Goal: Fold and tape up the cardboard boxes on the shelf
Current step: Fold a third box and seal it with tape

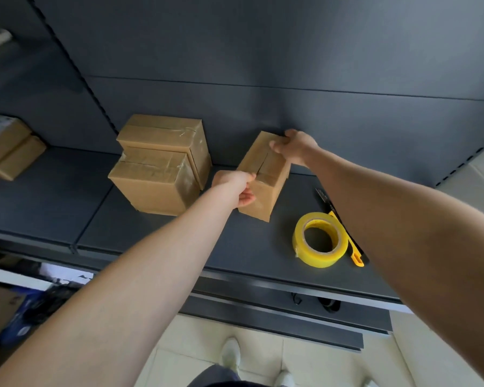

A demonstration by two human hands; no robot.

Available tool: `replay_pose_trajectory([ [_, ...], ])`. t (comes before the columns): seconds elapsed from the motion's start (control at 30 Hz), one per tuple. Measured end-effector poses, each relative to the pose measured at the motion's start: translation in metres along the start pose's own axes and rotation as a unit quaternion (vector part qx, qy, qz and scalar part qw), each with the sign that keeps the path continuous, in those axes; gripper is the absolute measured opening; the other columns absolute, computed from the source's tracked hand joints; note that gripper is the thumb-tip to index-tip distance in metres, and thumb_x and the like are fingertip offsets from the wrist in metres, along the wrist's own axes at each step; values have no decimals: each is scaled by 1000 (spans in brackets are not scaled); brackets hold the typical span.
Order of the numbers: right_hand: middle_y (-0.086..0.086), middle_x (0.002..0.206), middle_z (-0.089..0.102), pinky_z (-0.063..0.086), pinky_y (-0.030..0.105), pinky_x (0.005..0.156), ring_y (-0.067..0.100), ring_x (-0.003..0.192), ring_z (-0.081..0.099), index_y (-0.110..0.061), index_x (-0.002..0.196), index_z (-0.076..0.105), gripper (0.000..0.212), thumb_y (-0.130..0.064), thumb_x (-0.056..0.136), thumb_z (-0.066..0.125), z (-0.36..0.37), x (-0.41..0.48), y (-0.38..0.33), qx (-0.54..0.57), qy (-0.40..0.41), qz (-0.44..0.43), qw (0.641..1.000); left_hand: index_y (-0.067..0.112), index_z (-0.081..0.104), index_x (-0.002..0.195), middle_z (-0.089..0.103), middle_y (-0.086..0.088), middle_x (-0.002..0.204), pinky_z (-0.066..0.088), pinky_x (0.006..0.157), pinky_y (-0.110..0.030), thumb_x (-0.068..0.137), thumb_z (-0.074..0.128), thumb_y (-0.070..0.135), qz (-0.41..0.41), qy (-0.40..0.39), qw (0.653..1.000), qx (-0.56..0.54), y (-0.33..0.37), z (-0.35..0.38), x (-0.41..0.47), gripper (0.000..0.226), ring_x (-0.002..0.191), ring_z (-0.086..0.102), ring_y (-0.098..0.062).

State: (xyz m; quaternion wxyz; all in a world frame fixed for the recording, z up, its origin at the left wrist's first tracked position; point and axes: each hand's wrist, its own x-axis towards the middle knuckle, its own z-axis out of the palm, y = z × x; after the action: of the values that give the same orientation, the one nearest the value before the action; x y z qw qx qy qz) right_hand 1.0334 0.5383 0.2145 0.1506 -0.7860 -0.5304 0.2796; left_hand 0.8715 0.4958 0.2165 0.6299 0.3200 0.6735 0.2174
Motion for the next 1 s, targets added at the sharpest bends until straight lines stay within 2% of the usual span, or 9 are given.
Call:
replay_pose_trajectory([
  [0.13,6,128,56,43,40,100,29,118,51,-20,133,50,67,-65,84,51,2,-4,2,-34,13,22,999,-1,57,113,62,-13,98,58,70,-35,86,69,18,43,78,996,-24,3,-10,10,36,88,62,-25],
  [0.23,7,102,61,48,30,69,23,86,60,-8,116,57,60,-56,81,65,12,-10,7,64,20,68,995,0,58,117,63,-13,115,56,81,-35,82,73,27,78,161,984,-22,2,-13,15,46,99,63,-30],
  [0.3,5,88,57,40,27,52,18,67,54,-7,102,55,52,-52,80,68,20,-16,7,123,19,107,986,0,54,121,61,-11,117,50,72,-24,86,68,28,98,179,979,-9,2,-12,18,47,106,61,-27],
  [0.37,2,77,54,36,26,44,15,59,50,-9,85,51,45,-50,79,69,25,-20,5,152,34,139,978,3,57,115,62,-9,110,45,60,-20,88,65,25,109,185,976,-22,1,-13,20,36,100,61,-24],
  [0.47,0,71,51,40,24,42,15,56,49,-13,72,44,39,-41,79,71,27,-22,2,197,66,166,964,10,60,92,67,-8,106,46,66,-26,84,70,30,112,213,970,-43,2,-17,22,24,98,65,-27],
  [0.57,2,78,54,57,32,62,18,67,57,-12,75,49,31,-33,80,71,28,-21,1,236,70,180,952,3,62,109,66,-11,114,45,71,-29,84,70,27,115,226,967,-38,4,-21,28,35,103,64,-30],
  [0.67,5,80,55,59,37,73,21,69,59,-9,84,54,26,-32,83,68,30,-21,1,245,74,191,947,1,59,117,63,-13,122,45,73,-30,87,64,18,134,229,964,-23,7,-26,37,35,106,62,-32],
  [0.87,6,73,54,52,29,62,16,55,49,-8,89,54,23,-25,85,69,29,-23,0,304,66,225,923,1,57,118,62,-13,122,50,81,-35,88,65,31,161,220,962,24,13,-31,49,43,108,61,-33],
  [1.0,2,80,64,49,23,52,13,67,61,-11,91,57,28,-25,79,77,28,-31,2,444,25,267,855,5,56,120,62,-10,122,49,74,-30,87,66,28,141,202,969,-17,19,-38,59,42,99,63,-26],
])
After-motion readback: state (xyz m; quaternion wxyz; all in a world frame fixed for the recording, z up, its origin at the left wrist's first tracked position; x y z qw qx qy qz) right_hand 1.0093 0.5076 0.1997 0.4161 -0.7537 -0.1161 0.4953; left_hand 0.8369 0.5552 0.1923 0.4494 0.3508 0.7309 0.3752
